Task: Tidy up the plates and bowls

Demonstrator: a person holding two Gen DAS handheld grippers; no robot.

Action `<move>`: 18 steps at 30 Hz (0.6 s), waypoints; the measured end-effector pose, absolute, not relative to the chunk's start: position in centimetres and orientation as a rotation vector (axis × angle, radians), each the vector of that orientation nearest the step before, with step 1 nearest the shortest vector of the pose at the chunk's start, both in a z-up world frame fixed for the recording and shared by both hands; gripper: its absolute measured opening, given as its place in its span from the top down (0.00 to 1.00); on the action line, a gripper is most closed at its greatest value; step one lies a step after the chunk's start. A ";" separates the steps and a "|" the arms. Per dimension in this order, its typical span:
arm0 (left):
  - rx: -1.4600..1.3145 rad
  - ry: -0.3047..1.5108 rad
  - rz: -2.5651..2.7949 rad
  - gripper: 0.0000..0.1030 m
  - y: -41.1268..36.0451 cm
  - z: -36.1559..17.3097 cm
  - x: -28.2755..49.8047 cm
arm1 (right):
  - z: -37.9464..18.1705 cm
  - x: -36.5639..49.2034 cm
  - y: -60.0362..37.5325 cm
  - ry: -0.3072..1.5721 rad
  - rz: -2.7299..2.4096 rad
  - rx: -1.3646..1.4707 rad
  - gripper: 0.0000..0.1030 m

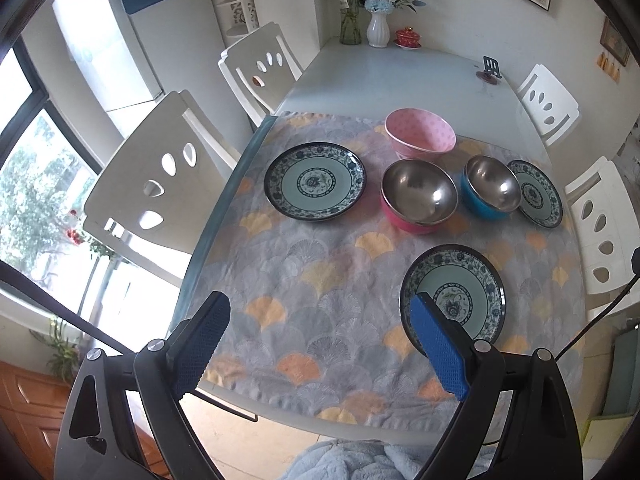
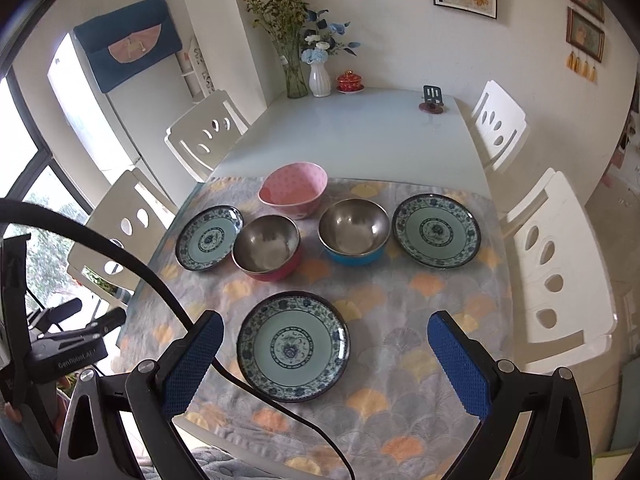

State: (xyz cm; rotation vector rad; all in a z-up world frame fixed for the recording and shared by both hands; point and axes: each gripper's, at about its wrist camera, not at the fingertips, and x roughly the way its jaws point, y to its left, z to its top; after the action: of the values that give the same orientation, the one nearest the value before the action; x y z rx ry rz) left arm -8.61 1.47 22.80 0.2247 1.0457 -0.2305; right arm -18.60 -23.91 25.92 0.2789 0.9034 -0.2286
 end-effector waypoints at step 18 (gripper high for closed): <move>0.135 1.096 -0.145 0.12 7.1 18.7 -0.9 | 24.8 -13.7 -19.1 0.846 0.119 0.307 0.01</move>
State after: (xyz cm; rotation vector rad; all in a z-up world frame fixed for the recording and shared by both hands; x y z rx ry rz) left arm -0.91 7.11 18.69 0.1353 1.0960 -0.1450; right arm -13.74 -19.10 24.75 0.3066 0.8458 0.1194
